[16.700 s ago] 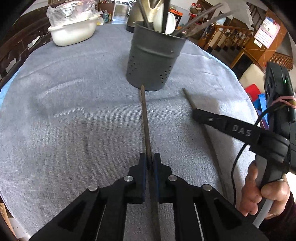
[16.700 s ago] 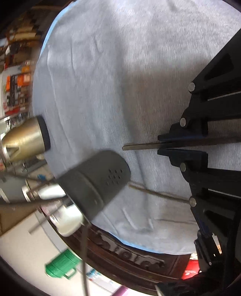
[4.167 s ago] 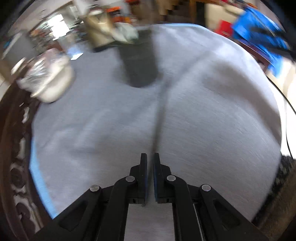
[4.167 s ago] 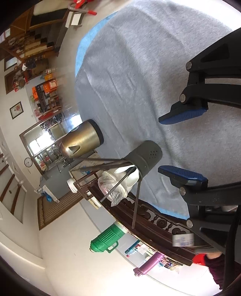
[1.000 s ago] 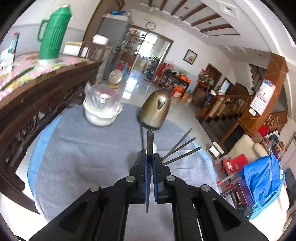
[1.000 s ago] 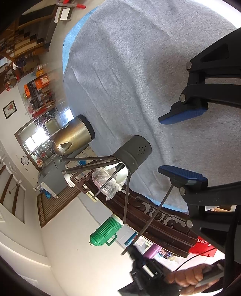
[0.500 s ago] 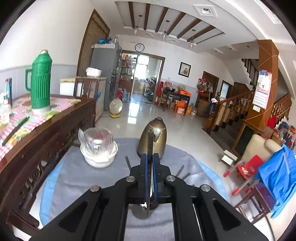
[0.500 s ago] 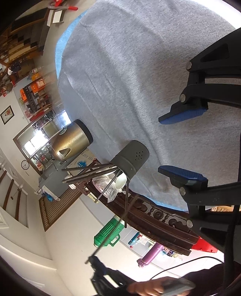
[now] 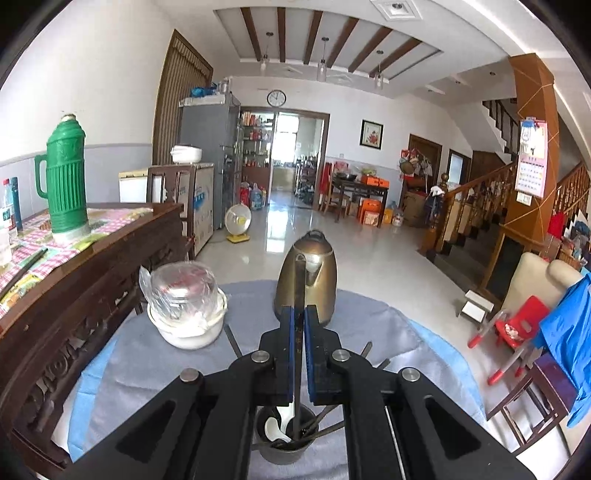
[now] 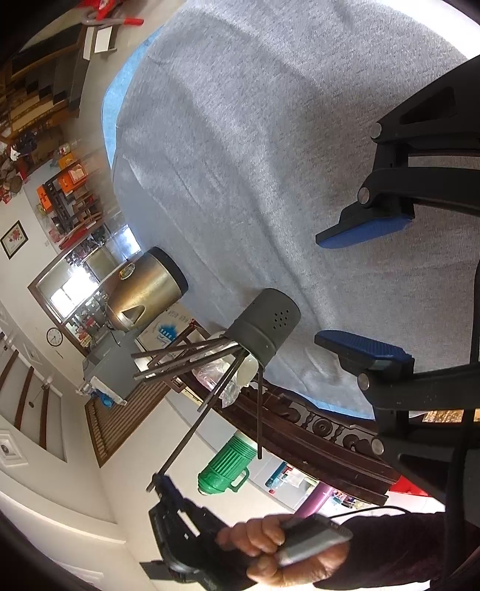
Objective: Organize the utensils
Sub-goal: 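Lower the chopstick into the grey holder and open the left tool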
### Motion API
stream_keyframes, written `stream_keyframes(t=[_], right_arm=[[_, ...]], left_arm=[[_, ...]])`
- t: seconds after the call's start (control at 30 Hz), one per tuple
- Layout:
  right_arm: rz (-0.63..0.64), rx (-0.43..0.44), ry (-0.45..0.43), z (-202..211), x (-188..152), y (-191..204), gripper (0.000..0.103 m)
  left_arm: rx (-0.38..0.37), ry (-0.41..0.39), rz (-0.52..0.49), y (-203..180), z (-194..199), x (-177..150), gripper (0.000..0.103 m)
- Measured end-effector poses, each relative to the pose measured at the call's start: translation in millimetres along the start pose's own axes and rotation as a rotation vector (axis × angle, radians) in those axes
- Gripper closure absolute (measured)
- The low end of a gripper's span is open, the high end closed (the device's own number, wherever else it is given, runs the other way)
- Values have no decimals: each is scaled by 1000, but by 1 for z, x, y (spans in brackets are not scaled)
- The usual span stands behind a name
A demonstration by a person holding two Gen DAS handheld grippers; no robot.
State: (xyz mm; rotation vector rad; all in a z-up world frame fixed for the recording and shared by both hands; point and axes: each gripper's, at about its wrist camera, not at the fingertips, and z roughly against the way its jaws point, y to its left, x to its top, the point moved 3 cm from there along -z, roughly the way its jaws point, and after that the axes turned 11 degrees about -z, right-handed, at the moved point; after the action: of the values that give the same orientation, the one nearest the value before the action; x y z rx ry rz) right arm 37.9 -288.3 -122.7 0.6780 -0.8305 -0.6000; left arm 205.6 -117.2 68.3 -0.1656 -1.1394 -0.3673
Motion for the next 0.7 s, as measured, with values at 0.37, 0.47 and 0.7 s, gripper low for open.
stream_keyframes(t=[0.37,0.47,0.7], right_arm=[[-8,-3,-4,0,2,-3,53],[-10,-3,-3,1,3,-4,53],[-5,-5,-1,0,2,-3,53]], left_arm=[[18,66,-15,-6,-20,-15,98],[24,72,-20,-7,-21,-16,98],[33,96,-28,-6,-25,-21,98]])
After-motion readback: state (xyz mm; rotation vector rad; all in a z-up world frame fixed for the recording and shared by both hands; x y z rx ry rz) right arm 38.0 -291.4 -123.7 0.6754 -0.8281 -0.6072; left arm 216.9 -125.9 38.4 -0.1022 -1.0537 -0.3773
